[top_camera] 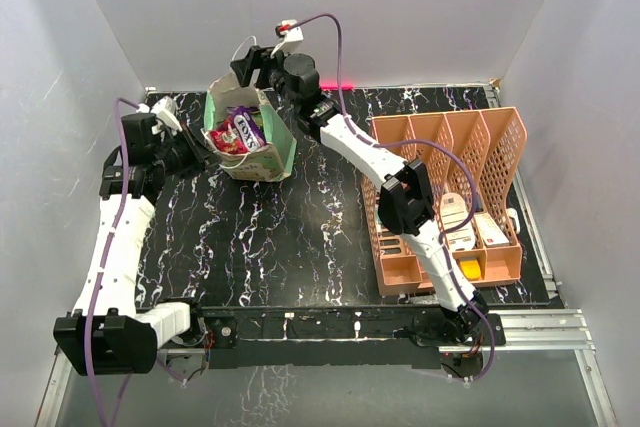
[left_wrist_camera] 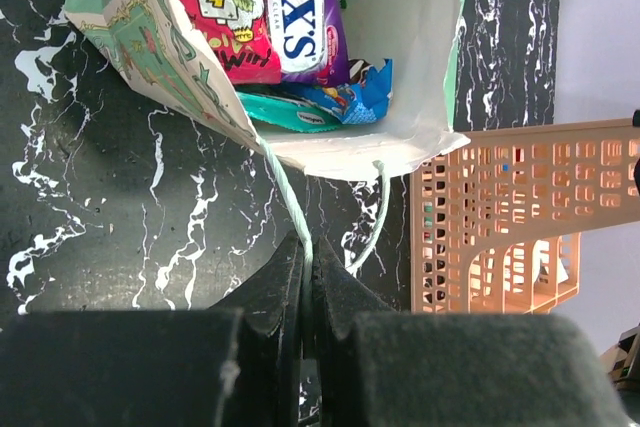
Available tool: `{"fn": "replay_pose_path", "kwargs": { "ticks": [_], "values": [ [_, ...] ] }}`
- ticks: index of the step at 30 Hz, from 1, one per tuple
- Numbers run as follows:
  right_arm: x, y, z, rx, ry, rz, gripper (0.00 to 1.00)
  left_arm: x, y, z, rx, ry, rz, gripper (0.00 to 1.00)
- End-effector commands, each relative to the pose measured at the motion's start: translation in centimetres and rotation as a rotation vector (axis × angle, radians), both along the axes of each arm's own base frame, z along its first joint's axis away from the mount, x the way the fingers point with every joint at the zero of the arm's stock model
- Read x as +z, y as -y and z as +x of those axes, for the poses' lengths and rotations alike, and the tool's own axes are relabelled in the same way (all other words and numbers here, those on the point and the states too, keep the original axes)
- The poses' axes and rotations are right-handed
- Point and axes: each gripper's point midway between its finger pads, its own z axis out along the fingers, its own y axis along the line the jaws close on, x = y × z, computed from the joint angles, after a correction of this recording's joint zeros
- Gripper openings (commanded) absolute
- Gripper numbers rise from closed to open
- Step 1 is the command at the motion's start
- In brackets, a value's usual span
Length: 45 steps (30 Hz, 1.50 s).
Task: Take the snacks out of the paper bag
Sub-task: Adjust the paper bag at the center of the board.
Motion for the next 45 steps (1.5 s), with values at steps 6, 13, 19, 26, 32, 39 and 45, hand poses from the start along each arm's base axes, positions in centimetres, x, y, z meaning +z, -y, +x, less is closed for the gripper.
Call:
{"fn": "replay_pose_path", "kwargs": {
  "ticks": [6, 13, 19, 26, 32, 39, 45],
  "values": [
    [4.0, -0.7, 0.0, 0.058, 0.158, 0.111, 0.57, -0.5, 0.1, -1.8, -0.029, -0.009, 0.029, 0.00],
    [6.2, 0.0, -0.7, 0.081, 0.196, 0.126, 0.13, -1.7, -0.9, -2.6, 0.003, -0.038, 0.081, 0.00],
    [10.3, 4.6, 0.2, 0.083, 0.232, 0.123, 0.07, -1.8, 0.7, -2.6, -0.070, -0.059, 0.010, 0.05],
    [12.0, 10.2, 1.4, 0.127, 0.240, 0.106, 0.07, 0.7, 5.3, -0.9, -0.220, -0.071, -0.265, 0.06],
    [14.7, 13.3, 1.6, 0.138, 0.306, 0.108, 0.07, 2.5, 8.3, 1.0, -0.236, -0.066, -0.324, 0.04],
    [16.7, 14.6, 0.3, 0.163, 0.348, 0.079, 0.07, 2.7, 10.1, 1.4, -0.258, -0.070, -0.355, 0.03],
    [13.3, 12.2, -3.7, 0.319, 0.236, 0.032, 0.07, -1.7, 9.9, -1.2, -0.247, -0.178, -0.337, 0.04]
  ]
}}
